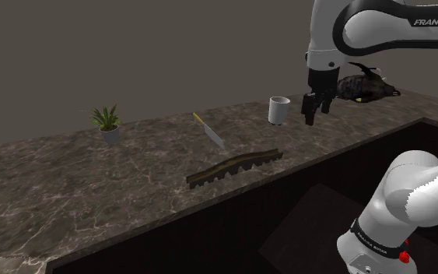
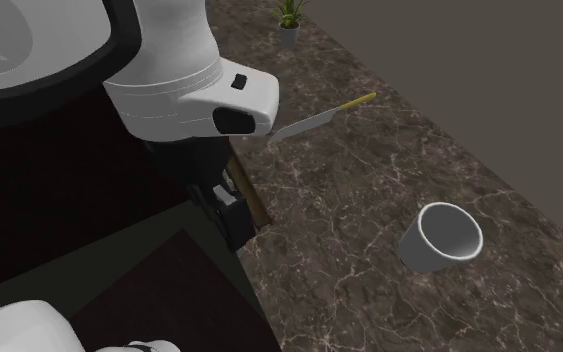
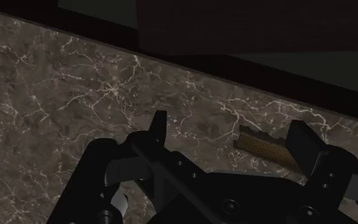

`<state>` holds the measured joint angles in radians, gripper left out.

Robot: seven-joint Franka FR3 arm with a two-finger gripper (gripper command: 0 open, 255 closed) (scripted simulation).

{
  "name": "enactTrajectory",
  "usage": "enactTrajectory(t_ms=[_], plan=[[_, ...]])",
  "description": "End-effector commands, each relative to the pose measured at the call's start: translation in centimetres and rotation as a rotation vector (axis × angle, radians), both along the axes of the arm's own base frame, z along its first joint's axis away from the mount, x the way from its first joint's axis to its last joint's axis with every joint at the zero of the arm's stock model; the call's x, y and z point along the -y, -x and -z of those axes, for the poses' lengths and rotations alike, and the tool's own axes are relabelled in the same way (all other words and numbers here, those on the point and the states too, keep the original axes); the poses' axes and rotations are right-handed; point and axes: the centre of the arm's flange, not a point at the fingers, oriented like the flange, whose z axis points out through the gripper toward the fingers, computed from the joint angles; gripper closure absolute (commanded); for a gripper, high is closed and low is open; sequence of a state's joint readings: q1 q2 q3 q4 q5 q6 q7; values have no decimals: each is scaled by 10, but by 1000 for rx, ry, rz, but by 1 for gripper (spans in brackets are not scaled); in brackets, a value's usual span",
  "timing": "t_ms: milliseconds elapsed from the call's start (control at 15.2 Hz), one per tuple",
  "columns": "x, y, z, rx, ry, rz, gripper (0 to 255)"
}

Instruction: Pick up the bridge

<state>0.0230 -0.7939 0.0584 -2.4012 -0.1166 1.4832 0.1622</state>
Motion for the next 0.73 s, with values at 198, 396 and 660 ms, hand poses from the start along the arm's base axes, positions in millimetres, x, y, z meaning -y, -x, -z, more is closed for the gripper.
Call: enactTrajectory(t_ms=[198, 396, 660], plan=[[-12, -30, 16, -8, -20, -192, 0], [-29, -58, 32, -17, -41, -383, 0], [-60, -88, 53, -28, -68, -638, 0]])
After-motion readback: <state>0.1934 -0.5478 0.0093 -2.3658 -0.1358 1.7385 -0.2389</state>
